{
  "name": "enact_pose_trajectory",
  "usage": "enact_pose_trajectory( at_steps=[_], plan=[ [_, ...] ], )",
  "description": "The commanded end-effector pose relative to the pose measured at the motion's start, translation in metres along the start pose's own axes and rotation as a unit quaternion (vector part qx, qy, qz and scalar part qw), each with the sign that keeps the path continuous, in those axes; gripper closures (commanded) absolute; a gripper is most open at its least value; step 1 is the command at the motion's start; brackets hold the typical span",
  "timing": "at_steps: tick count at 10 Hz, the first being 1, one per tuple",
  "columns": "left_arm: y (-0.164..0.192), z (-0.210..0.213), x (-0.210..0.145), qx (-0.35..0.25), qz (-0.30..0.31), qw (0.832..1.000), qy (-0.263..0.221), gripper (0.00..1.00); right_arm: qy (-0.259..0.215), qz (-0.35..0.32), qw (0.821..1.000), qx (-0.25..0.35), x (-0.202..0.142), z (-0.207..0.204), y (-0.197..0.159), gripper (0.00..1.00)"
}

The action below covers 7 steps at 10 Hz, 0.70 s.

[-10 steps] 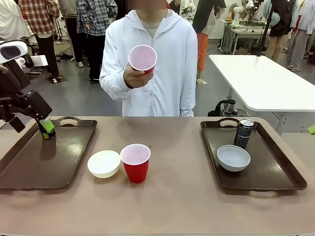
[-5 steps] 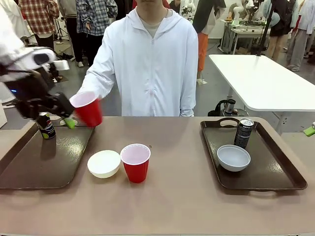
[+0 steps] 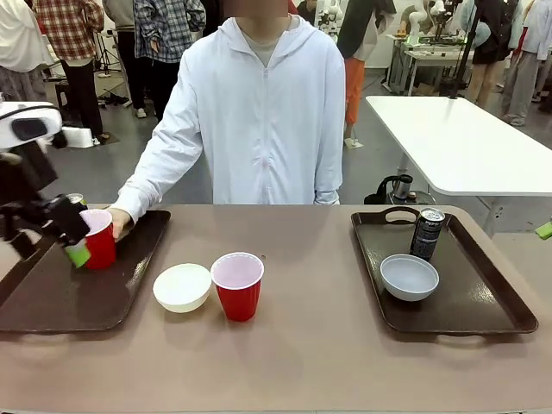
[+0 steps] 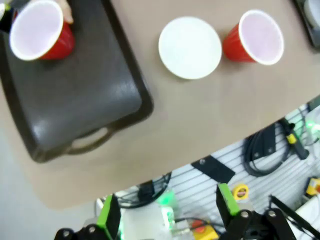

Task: Prepare tableware on both trays.
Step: Pick up a Picnic Bowl from the table and place it on a Handle tray.

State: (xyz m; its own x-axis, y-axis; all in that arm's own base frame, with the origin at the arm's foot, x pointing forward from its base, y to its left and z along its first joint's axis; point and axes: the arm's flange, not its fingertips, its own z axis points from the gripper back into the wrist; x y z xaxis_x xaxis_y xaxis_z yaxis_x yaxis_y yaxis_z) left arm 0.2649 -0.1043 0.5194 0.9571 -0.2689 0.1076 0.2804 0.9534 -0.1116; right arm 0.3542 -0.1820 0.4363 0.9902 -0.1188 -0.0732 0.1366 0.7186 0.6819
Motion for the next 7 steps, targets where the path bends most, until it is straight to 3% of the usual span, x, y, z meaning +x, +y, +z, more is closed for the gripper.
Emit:
enact_pose_trajectory(
  at_steps=[1, 5, 7],
  plan=[
    [0.008, -0.01, 0.013, -0.002, 0.007, 1.0, 0.006, 0.0, 0.011, 0.015, 0.999, 0.026, 0.011, 0.001, 0.004, 0.05],
    [0.019, -0.017, 0.034, -0.009, 0.038, 0.999, -0.006, 0.0, 0.015, 0.013, 0.998, 0.053, 0.021, 0.003, -0.016, 0.05],
    [0.005, -0.03, 0.054, -0.001, 0.042, 0.999, -0.015, 0.0, 0.008, 0.01, 0.998, 0.063, 0.024, 0.006, -0.02, 0.05]
  ],
)
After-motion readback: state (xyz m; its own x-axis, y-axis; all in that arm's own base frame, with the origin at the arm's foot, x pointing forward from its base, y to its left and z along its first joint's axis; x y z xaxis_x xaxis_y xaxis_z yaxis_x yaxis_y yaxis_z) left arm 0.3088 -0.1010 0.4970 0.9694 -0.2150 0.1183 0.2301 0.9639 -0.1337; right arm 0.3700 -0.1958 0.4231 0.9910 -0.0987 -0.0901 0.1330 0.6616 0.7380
